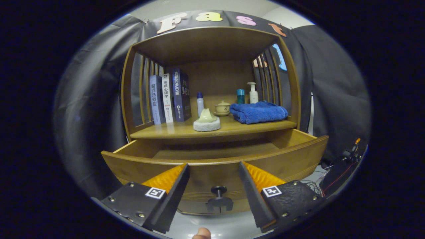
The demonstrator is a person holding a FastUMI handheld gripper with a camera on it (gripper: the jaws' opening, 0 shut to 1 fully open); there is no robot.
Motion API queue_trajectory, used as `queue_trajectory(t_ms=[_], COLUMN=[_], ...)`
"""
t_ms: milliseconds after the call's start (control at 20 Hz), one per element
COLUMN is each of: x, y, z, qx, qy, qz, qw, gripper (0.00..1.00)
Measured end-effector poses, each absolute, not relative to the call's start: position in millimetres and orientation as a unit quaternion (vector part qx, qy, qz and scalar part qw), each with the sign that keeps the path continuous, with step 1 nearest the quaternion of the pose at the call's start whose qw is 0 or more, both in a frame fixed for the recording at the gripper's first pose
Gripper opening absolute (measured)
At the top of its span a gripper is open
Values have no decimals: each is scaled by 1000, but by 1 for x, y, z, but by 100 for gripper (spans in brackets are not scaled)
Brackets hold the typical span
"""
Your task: Pull open the drawer, take out the items inside it, and place them on the countertop above the cabinet.
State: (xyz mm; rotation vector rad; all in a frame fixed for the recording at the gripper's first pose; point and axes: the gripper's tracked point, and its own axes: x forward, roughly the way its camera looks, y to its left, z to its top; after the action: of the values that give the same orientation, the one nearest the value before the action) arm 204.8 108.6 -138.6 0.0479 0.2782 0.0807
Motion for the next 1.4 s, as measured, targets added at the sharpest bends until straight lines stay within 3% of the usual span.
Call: queue_trajectory(t_ms=[1400], x=[314], y=[114], z=[-151], qx=[16], qy=[152], qz=[46], qw=[987], gripper=[94])
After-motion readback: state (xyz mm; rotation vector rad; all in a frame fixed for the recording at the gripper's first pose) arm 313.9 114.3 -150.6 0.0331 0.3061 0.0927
